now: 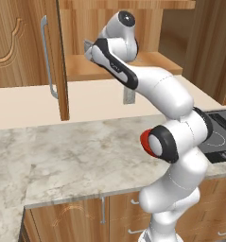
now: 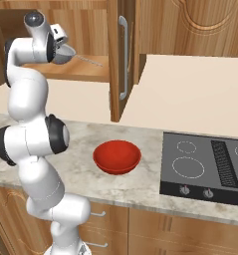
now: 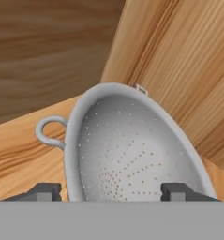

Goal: Open the cabinet and setup a tea strainer by placing it in the bowl upright.

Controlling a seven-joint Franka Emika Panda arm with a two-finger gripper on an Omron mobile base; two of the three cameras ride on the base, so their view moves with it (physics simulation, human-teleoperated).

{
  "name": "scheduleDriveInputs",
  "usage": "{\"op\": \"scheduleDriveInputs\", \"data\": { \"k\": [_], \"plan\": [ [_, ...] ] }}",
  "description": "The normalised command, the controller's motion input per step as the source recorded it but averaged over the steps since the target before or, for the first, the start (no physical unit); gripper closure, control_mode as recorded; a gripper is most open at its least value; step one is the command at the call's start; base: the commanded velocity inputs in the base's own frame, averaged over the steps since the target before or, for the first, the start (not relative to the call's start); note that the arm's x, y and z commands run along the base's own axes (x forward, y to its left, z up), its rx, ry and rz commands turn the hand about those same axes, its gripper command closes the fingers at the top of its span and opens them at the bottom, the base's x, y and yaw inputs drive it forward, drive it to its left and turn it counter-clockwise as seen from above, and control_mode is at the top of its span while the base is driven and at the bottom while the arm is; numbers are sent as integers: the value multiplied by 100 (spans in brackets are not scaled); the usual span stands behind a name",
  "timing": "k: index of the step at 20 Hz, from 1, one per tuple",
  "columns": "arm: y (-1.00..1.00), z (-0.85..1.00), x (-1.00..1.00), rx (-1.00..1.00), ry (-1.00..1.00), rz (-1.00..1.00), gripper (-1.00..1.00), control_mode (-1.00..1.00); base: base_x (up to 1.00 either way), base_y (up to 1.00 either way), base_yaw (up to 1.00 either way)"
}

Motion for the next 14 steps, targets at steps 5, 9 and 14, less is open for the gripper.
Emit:
{"op": "scheduleDriveInputs", "data": {
  "k": [5, 9, 14],
  "plan": [
    [0, 0, 1, 0, 0, 4, 100, -100, 0, 0, 0],
    [3, 0, 0, 0, 0, 1, 100, -100, 0, 0, 0],
    [3, -18, -9, -1, -19, 0, 100, -100, 0, 0, 0]
  ]
}}
